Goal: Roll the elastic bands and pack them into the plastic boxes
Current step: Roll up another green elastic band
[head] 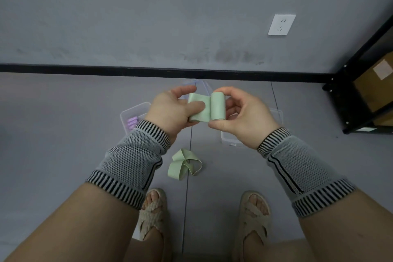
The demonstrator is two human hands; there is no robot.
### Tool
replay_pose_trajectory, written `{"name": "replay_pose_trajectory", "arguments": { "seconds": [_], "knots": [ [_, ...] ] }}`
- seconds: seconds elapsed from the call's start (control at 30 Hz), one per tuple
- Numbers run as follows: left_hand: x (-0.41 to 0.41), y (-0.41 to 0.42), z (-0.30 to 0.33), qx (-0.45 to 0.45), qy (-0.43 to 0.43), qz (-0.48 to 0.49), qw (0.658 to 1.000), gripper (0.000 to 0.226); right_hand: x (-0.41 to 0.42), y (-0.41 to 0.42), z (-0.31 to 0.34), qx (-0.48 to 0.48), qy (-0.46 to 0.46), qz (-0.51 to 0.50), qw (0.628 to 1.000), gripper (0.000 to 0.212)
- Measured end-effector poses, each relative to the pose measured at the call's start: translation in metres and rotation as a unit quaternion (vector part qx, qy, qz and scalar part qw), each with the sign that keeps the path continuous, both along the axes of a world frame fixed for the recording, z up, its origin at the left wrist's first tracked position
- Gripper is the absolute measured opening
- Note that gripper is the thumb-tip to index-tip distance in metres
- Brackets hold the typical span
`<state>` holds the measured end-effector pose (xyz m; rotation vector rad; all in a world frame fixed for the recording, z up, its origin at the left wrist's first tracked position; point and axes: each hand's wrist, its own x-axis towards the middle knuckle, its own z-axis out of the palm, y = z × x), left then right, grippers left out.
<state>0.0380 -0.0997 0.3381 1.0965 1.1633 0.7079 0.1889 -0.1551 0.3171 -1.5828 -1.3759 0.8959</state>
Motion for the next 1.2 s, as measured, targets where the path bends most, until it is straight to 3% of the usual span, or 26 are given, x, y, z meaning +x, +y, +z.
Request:
{"name": "replay_pose_trajectory", "arguments": {
  "seconds": [0.2,0.33,0.4,0.53,0.77,0.93,1.0,1.2],
  "knots": [
    [0.005,-0.004,-0.008,0.066,0.087,-0.007,0.994,0.055,-0.013,0.003,-0.004,0.045,-0.223,-0.011,0.974,0.044],
    [0.006,-0.005,-0.008,0.077,0.092,-0.005,0.993,0.060,-0.018,0.004,-0.008,0.066,-0.266,-0.011,0.962,0.048],
    [0.004,-0.003,-0.008,0.061,0.070,0.011,0.996,0.051,-0.017,0.004,-0.008,0.062,-0.217,0.000,0.974,0.058],
    [-0.001,0.001,-0.003,-0.008,-0.024,0.017,1.000,0.047,-0.010,0.001,-0.006,0.016,-0.021,0.010,1.000,0.074],
    [0.001,0.000,-0.003,-0.007,-0.042,0.005,0.999,0.046,-0.015,0.001,-0.006,0.013,0.064,-0.026,0.998,0.053],
    [-0.007,0.007,0.000,-0.053,-0.087,0.005,0.995,0.037,-0.008,-0.001,0.005,-0.012,0.249,0.013,0.968,0.048],
    [-0.008,0.007,0.001,-0.056,-0.093,-0.001,0.994,0.037,-0.005,0.000,0.004,-0.018,0.247,0.029,0.969,0.049],
    [-0.004,0.002,-0.001,-0.019,-0.046,0.002,0.999,0.036,-0.009,0.003,-0.002,0.006,0.100,0.009,0.995,0.055]
  ]
}}
